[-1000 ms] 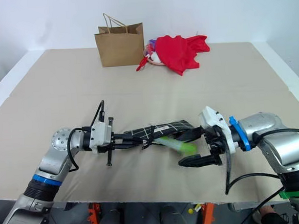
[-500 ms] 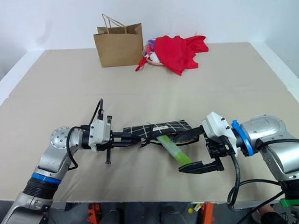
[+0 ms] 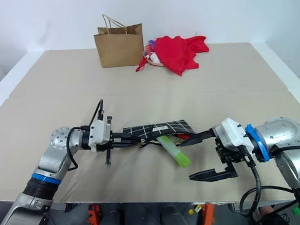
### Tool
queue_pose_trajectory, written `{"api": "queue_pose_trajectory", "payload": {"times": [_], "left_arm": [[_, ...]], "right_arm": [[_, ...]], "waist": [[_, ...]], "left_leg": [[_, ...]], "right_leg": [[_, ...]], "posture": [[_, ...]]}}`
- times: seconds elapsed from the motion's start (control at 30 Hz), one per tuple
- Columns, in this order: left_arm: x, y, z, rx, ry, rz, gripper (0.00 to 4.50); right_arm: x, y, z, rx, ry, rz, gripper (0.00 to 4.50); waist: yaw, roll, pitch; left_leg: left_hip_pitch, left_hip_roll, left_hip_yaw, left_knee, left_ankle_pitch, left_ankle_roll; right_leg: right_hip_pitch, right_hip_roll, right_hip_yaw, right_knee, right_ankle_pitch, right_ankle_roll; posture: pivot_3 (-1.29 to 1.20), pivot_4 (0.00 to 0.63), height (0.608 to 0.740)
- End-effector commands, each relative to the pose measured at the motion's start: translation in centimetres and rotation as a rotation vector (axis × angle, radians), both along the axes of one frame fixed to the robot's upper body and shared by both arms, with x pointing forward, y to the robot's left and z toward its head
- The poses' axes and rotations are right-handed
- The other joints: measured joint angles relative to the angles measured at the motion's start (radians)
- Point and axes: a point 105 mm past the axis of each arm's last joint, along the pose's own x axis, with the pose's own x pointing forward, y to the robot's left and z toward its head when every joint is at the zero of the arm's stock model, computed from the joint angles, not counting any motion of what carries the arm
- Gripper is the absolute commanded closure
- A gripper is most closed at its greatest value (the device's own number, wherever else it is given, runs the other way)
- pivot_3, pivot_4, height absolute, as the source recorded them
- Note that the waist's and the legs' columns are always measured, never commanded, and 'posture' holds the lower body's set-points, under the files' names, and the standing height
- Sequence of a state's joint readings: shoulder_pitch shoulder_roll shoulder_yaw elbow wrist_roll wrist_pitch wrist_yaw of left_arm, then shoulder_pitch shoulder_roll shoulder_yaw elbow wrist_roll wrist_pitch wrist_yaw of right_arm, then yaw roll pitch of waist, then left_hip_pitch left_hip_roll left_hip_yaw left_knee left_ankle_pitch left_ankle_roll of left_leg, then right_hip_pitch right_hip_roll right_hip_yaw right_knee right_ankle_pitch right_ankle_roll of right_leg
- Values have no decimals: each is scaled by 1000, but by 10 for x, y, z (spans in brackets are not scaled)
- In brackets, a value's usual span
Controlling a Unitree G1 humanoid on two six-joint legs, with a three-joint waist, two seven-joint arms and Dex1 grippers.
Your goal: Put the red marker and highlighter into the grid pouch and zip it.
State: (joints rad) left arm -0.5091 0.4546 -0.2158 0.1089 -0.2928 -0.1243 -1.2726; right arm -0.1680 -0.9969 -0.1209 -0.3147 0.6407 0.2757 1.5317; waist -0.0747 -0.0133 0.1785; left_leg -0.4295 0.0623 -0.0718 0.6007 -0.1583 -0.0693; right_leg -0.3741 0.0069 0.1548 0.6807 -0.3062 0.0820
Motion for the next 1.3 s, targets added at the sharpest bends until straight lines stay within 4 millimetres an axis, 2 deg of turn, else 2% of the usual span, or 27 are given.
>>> {"api": "queue_pose_trajectory", "payload": {"times": [0.03, 0.07, 0.1, 0.17, 0.2, 0.3, 0.47, 0.97, 1.07, 1.23, 1.3], "left_arm": [[4, 3, 17, -37, -50, 9, 4500], [4, 2, 18, -40, -50, 9, 4500], [5, 2, 19, -46, -48, 10, 4500], [5, 2, 21, -51, -43, 9, 4500], [5, 2, 22, -54, -41, 8, 4500], [5, 1, 25, -62, -38, 8, 4500], [4, 0, 27, -67, -36, 3, 4500], [-4, -2, 24, -64, -16, -8, 4500], [-4, -3, 24, -68, -10, -9, 4500], [-6, -5, 23, -70, 1, -15, 4500], [-7, -6, 24, -71, 3, -18, 4500]], "right_arm": [[-12, 1, 5, -30, -12, 75, 1984], [-13, 2, 4, -33, -11, 80, 2562], [-15, 3, 3, -38, -6, 88, 2895], [-19, 5, 1, -42, 2, 107, 4114], [-22, 7, -2, -47, 13, 116, 4466], [-24, 9, -10, -71, 23, 125, 4466], [-16, 11, -21, -88, -2, 90, 4466], [9, 4, -20, -80, -72, 29, 4466], [13, 11, -10, -25, -98, 26, 4466], [25, 38, 21, 143, -129, -10, 4466], [32, 48, 30, 202, -133, -44, 3813]], "waist": [[0, 0, 0], [0, 0, 0], [0, 0, 0], [0, 0, 0], [0, 0, 0], [0, 0, 0], [0, 0, 0], [0, 0, 0], [-1, 0, 0], [-2, 0, 0], [-2, 0, 0]], "left_leg": [[0, 0, 0, 0, 0, 0], [0, 0, 0, 0, 0, 0], [0, 0, 0, 0, 0, 0], [0, 0, 0, 0, 0, 0], [0, 0, 0, 0, 0, 0], [0, 0, 0, 0, 0, 0], [0, 0, 0, 0, 0, 0], [0, 0, 0, 0, 0, 0], [0, 0, 0, 0, 0, 0], [1, 0, 0, 0, 0, 0], [1, 0, 0, 0, 0, -1]], "right_leg": [[0, 0, 0, 0, 0, 0], [0, 0, 0, 0, 0, 0], [0, 0, 0, 0, 0, 0], [0, 0, 0, 0, 0, 0], [0, 0, 0, 0, 0, 0], [0, 0, 0, 0, 0, 0], [0, 0, 0, 0, 0, 0], [0, 0, 0, 0, 0, 0], [0, 0, 0, 0, 0, 0], [0, 0, 0, 0, 1, 0], [0, 0, 0, 1, 1, 0]], "posture": [[0, 150, 740], [0, 150, 740], [0, 150, 740], [0, 150, 740], [0, 150, 740], [0, 150, 740], [0, 150, 740], [0, 150, 740], [0, 150, 740], [0, 150, 740], [0, 150, 740]]}}
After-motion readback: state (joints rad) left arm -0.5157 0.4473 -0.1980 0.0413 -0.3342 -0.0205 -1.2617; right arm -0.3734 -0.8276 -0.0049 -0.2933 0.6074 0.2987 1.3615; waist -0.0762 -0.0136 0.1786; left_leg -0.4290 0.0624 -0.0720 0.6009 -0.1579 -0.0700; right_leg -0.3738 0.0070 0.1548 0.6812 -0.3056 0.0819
